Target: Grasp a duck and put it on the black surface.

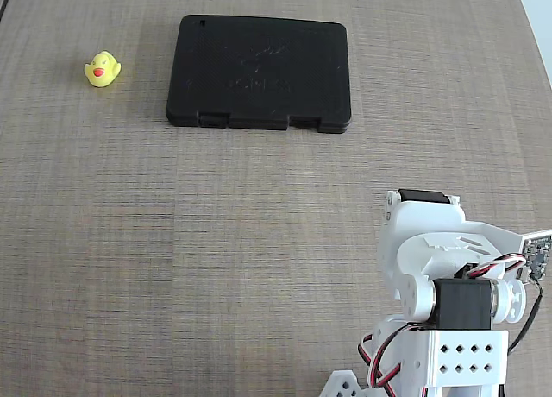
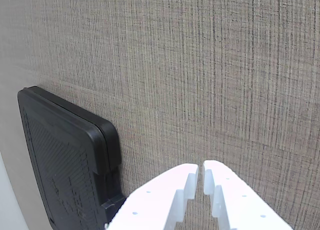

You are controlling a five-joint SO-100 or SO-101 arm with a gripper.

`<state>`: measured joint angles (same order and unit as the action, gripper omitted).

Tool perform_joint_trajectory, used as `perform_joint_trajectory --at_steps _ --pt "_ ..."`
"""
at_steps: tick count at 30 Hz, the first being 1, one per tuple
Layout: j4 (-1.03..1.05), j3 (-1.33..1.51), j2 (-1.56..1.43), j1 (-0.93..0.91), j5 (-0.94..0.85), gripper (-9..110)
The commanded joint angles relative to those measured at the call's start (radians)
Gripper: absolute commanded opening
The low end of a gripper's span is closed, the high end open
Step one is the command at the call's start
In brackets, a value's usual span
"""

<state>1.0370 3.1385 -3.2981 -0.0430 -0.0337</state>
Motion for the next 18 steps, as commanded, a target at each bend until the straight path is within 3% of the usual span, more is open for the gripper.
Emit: perform_joint_trajectory --at_steps 1,18 --pt "-0.009 -0.031 -0.058 -0.006 0.003 0" --pt "-0.009 -0.031 -0.06 -0.006 -0.003 0"
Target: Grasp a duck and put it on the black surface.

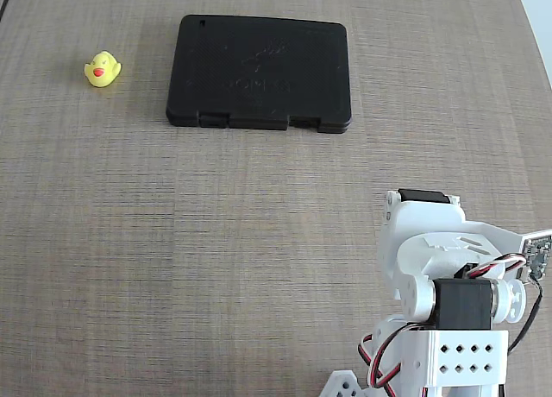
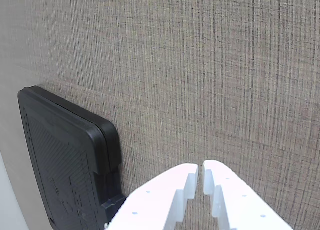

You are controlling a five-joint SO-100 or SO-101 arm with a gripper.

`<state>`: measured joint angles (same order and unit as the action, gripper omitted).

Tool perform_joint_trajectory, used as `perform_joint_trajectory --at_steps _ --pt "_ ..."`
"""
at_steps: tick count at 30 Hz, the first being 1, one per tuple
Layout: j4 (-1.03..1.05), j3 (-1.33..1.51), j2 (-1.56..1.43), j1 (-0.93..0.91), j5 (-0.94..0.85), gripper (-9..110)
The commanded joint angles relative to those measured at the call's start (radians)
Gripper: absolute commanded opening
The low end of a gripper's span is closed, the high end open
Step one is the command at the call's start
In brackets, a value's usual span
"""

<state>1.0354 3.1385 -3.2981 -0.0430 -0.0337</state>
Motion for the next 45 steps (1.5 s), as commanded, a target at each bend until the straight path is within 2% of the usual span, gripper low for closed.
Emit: perform_joint_trajectory --at_steps 1,5,8,13,16,28,33,45 --pt "-0.008 -0.032 -0.063 -0.006 -0.006 0" --pt "-0.009 -0.058 -0.025 -0.005 -0.009 3" --pt "-0.009 -0.132 0.086 0.009 -0.009 11" --pt "-0.009 -0.367 0.422 0.089 0.003 25" --pt "-0.003 -0.584 0.666 0.17 0.005 29" --pt "0.008 -1.313 1.608 0.565 0.008 29" --pt "0.008 -1.572 1.858 0.701 0.008 29" --pt "0.009 -2.131 2.315 0.851 0.008 29"
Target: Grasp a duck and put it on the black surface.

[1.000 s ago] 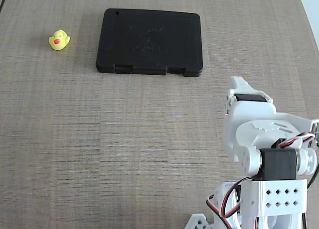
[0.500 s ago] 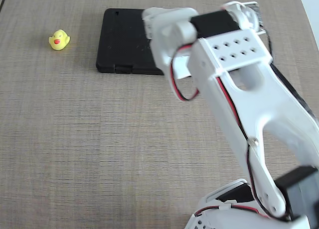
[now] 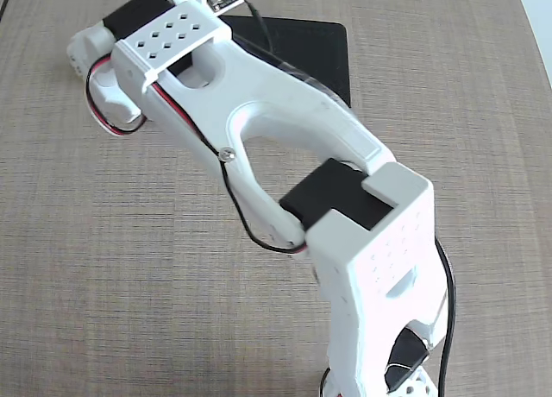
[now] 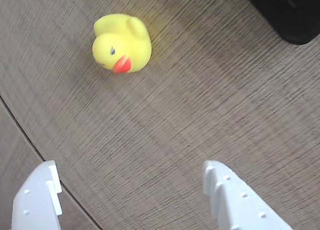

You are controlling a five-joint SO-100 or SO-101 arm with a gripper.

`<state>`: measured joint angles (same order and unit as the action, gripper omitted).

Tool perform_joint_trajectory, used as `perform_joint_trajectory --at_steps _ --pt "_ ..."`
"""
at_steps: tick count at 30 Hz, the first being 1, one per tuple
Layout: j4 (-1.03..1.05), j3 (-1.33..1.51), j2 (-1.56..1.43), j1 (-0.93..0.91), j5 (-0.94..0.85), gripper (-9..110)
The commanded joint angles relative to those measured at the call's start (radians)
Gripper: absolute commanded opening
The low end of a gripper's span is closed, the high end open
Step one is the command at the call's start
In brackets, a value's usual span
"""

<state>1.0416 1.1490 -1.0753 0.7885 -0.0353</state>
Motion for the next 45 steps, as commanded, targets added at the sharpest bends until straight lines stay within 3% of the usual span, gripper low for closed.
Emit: perform_joint_trajectory --at_steps 1,20,41,45 --pt "0.003 -0.176 0.129 0.023 0.009 29" --pt "-0.002 -0.627 0.492 0.008 0.008 29" --pt "-0.002 -0.724 0.592 -0.063 0.008 29" --pt "-0.003 -0.736 0.609 -0.072 0.008 23"
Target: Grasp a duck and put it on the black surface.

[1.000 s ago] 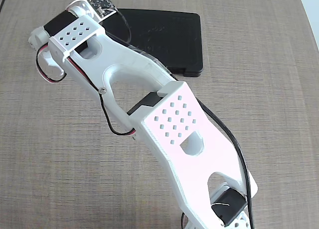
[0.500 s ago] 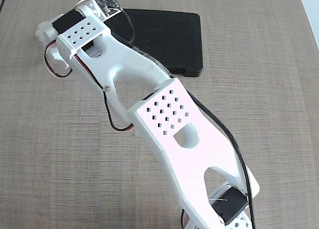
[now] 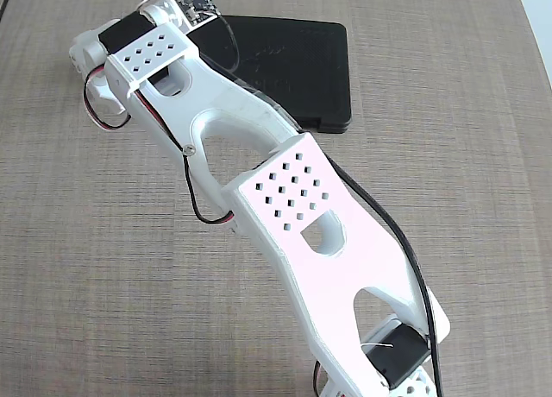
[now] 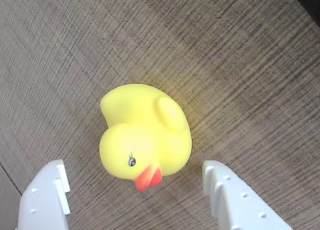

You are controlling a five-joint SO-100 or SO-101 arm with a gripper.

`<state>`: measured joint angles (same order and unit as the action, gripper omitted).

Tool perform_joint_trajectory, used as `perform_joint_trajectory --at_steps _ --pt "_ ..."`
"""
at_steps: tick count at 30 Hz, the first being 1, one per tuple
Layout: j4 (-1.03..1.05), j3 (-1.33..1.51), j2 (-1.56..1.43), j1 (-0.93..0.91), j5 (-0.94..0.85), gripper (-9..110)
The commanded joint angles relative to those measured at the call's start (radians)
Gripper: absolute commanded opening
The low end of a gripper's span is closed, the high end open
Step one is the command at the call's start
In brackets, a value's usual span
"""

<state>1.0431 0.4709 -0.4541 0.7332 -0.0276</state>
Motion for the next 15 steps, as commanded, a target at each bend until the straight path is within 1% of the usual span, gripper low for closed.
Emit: perform_joint_trajectory --at_steps 1,8,11,15 --pt "-0.011 -0.06 -0.009 -0.02 0.0 20" --pt "-0.015 -0.06 -0.009 -0.021 0.0 4" --pt "-0.015 -0.06 -0.009 -0.021 -0.002 0" --pt "-0.015 -0.06 -0.009 -0.021 -0.002 0"
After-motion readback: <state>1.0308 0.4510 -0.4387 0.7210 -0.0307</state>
